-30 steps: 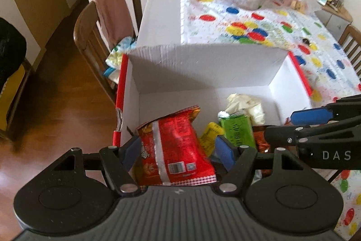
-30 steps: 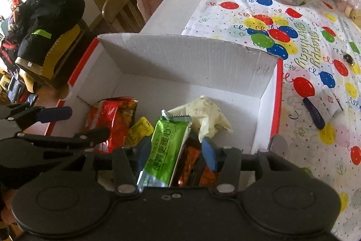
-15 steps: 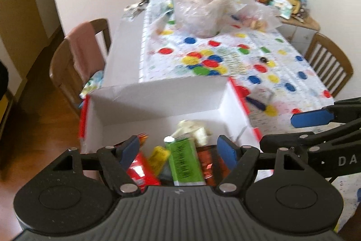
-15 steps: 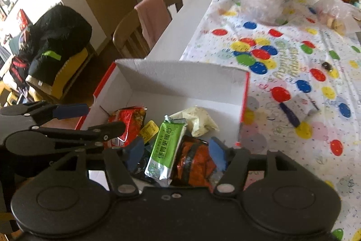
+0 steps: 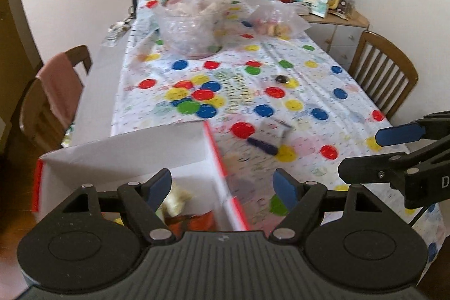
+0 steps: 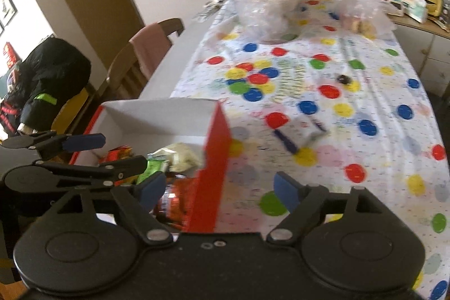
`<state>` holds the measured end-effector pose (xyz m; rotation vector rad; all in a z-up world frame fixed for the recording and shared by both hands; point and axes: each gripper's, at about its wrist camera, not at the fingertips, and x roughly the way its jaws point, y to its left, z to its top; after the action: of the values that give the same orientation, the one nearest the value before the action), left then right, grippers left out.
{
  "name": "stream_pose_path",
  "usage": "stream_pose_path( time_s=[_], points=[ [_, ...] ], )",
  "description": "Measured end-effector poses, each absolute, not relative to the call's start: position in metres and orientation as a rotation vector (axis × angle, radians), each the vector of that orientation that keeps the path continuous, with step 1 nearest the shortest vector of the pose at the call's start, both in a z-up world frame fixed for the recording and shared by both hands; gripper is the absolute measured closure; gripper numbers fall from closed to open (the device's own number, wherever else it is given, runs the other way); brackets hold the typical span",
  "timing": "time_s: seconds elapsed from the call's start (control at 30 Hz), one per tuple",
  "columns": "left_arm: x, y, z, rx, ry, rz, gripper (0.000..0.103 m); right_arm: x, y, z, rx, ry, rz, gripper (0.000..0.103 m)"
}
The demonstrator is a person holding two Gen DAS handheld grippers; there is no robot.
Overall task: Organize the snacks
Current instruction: 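Withdraw both open grippers from the box back over the table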
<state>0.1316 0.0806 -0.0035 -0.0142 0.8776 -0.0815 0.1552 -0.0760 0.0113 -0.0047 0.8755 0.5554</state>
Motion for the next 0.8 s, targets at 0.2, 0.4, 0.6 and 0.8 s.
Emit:
stream_pose_path(
  time_s=[0.2,0.4,0.6,0.8],
  points=[
    [0.165,0.040,-0.010,0.008,0.894,-0.100,0.023,0.180,-0.119,0.014,-0.019,0.876,0.549,0.012],
    [0.203,0.011,-0.023,0.028,0.939,-0.089,0.023,0.218,-0.158,0.011,-0.037,0.878,0.550,0.001],
    [0.245,-0.002,-0.038,-0.001,1.005,-0.064,0.023,0.263,-0.194,0.001,-0.050,0.893,0.557,0.001],
    [0.284,-0.012,-0.059,0.016,1.080,-0.106,0.023,0.312,-0.217,-0.010,-0.090,0.908,0.573,0.001]
  ],
)
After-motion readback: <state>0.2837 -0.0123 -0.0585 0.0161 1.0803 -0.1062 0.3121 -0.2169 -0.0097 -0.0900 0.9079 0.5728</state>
